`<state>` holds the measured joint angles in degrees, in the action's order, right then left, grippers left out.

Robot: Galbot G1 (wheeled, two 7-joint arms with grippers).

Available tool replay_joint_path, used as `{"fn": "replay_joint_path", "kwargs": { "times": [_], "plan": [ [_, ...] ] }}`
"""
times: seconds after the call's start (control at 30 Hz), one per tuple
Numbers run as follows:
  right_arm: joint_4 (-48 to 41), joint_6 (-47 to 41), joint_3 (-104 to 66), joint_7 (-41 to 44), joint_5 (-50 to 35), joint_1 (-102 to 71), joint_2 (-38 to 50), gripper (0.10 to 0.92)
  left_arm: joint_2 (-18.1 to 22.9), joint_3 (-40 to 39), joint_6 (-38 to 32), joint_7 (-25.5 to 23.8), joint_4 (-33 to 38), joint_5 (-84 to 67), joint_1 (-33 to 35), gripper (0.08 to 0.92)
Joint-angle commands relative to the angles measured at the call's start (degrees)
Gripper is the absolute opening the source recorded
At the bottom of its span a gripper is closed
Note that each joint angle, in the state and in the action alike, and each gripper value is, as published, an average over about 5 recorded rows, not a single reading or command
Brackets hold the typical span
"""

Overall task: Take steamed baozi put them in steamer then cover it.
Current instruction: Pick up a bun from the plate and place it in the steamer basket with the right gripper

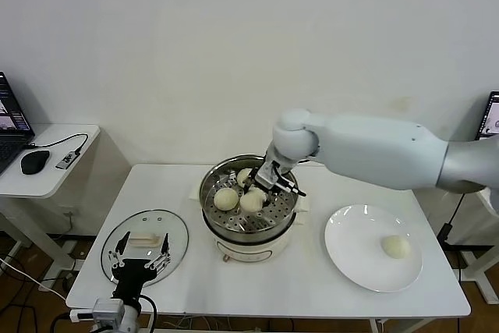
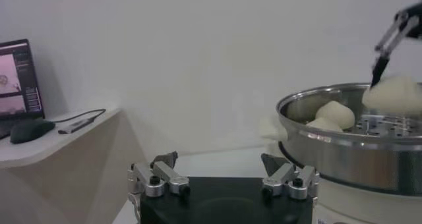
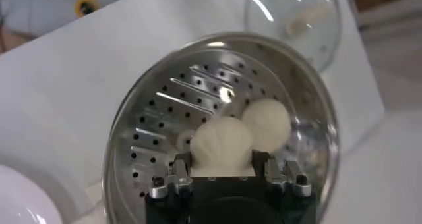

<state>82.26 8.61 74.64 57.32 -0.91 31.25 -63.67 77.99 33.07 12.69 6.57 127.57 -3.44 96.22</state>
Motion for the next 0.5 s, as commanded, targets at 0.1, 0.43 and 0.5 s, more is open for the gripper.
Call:
{"fn": "replay_joint_path", "kwargs": {
  "times": [0.1,0.43,0.5],
  "plan": [
    [-0.91,10.86,1.68,-0.34,7.28,-2.02,-3.01,0.572,0.12,-0.07,-0.07,0.04,-0.29,0.06,-0.01,0.823],
    [-0.54,12.50,1.97,0.44,8.25,-2.64,-2.50,0.577,0.25,-0.16,-0.06,0.05,-0.64,0.12,-0.21,0.823],
    [-0.55,12.54,1.96,0.37,8.35,-2.87,-2.52,0.577,0.27,-0.18,-0.07,0.04,-0.73,0.12,-0.27,0.823]
  ]
}}
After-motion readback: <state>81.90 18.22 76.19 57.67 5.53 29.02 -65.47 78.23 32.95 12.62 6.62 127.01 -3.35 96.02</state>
